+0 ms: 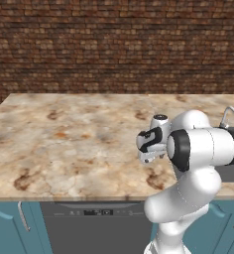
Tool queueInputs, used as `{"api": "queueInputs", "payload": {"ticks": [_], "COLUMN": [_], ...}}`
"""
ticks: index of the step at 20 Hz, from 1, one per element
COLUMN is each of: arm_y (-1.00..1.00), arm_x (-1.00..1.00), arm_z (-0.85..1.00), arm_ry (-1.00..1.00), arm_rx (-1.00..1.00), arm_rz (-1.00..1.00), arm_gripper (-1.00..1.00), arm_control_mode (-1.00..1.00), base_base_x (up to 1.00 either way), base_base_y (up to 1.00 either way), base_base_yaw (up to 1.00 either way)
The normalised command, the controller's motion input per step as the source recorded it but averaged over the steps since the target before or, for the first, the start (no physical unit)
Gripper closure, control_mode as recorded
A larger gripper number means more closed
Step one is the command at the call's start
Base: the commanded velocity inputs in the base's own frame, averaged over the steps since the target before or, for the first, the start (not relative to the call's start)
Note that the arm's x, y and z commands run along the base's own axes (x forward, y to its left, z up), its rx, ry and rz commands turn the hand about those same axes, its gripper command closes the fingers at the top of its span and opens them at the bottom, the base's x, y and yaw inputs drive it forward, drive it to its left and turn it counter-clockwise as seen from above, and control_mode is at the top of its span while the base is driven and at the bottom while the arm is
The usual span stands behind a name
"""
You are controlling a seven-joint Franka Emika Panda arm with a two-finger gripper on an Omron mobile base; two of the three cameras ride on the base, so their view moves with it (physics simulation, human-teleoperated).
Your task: Clear the mugs and bowl far away from the sink.
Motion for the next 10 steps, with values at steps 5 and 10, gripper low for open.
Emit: {"api": "queueInputs", "payload": {"ticks": [5, 10], "arm_y": [0.0, 0.03], "arm_x": [-0.01, 0.0], "arm_z": [-0.1, -0.01], "arm_ry": [0.0, 0.0], "arm_rx": [0.0, 0.0], "arm_rz": [0.0, 0.0], "arm_gripper": [-1.0, 1.0], "arm_control_mode": [-1.0, -1.0], "base_base_x": [0.0, 0.0], "base_base_y": [0.0, 0.0], "base_base_yaw": [0.0, 0.0]}}
